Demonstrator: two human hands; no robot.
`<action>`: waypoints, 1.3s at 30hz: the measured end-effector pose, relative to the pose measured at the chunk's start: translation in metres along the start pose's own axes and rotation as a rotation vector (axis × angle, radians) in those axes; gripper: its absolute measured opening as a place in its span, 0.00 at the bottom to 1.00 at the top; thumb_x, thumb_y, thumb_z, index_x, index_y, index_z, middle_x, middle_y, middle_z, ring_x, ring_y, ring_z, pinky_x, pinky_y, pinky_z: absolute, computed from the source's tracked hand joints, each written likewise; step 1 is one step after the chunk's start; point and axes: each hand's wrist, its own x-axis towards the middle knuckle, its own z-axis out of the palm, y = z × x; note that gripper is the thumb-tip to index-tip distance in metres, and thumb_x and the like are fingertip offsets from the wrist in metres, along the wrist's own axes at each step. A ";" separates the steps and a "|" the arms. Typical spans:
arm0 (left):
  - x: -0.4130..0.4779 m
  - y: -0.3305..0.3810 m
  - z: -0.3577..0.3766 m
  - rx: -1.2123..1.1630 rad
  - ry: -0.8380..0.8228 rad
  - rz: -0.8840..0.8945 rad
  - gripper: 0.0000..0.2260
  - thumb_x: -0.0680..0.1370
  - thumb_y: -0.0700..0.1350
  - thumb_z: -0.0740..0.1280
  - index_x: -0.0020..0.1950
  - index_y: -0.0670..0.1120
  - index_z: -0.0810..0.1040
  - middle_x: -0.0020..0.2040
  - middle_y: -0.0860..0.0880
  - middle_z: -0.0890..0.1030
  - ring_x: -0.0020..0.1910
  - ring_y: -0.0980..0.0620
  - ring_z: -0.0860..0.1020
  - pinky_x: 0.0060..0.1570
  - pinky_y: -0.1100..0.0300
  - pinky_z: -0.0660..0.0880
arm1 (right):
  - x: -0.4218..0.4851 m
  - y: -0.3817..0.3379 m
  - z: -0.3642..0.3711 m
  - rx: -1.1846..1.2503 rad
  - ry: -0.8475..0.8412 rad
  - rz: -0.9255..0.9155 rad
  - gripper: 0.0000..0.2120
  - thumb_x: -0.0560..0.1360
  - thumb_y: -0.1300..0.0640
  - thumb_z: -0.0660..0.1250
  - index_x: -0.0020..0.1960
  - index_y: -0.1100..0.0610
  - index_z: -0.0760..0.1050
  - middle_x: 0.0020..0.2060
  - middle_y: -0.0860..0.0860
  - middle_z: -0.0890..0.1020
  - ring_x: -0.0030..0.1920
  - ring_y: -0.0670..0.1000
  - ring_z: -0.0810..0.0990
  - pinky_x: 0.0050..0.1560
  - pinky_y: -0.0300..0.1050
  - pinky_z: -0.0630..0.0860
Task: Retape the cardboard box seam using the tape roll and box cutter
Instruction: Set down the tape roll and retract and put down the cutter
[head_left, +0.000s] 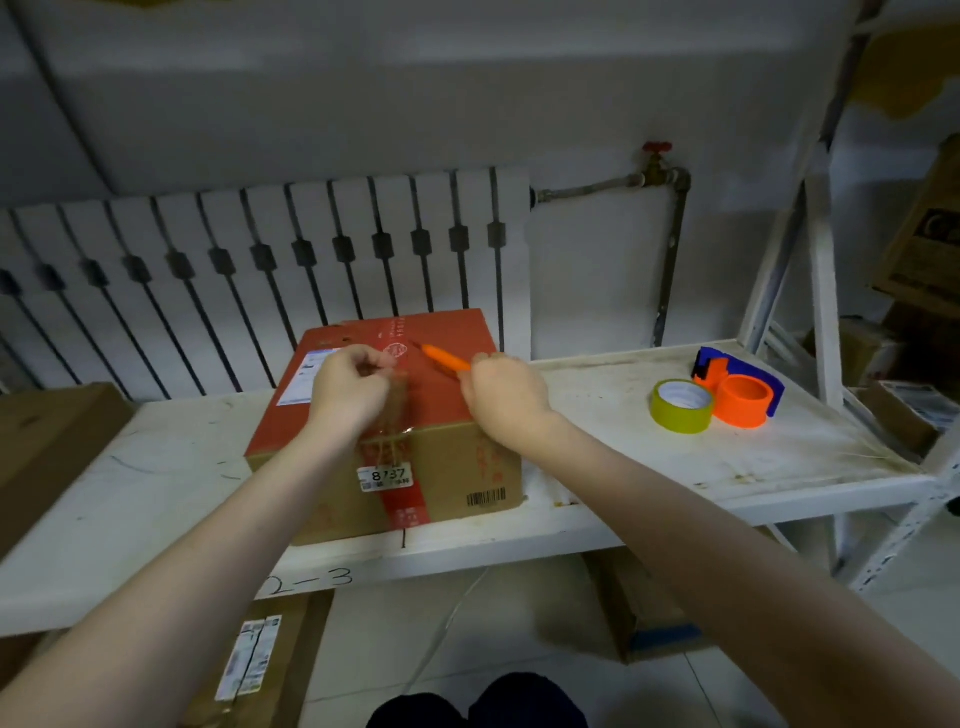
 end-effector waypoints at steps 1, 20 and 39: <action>-0.002 -0.001 -0.001 -0.058 -0.040 -0.052 0.06 0.78 0.42 0.63 0.42 0.47 0.77 0.38 0.48 0.79 0.34 0.50 0.76 0.35 0.60 0.76 | -0.004 -0.001 -0.004 0.205 -0.008 0.054 0.15 0.81 0.52 0.52 0.46 0.59 0.73 0.40 0.56 0.78 0.39 0.57 0.77 0.35 0.47 0.68; -0.038 0.015 -0.005 -0.114 -0.267 0.033 0.14 0.79 0.53 0.60 0.43 0.49 0.81 0.41 0.50 0.83 0.46 0.48 0.79 0.53 0.51 0.73 | -0.076 -0.021 -0.039 1.353 -0.161 0.289 0.17 0.81 0.49 0.55 0.45 0.60 0.74 0.27 0.51 0.74 0.22 0.45 0.72 0.24 0.35 0.70; -0.029 -0.013 0.012 0.853 -0.170 0.238 0.10 0.77 0.47 0.62 0.55 0.50 0.80 0.53 0.47 0.82 0.55 0.43 0.78 0.56 0.48 0.73 | -0.077 0.008 -0.036 1.446 -0.162 0.514 0.11 0.82 0.56 0.53 0.49 0.60 0.72 0.33 0.52 0.75 0.29 0.47 0.75 0.32 0.39 0.74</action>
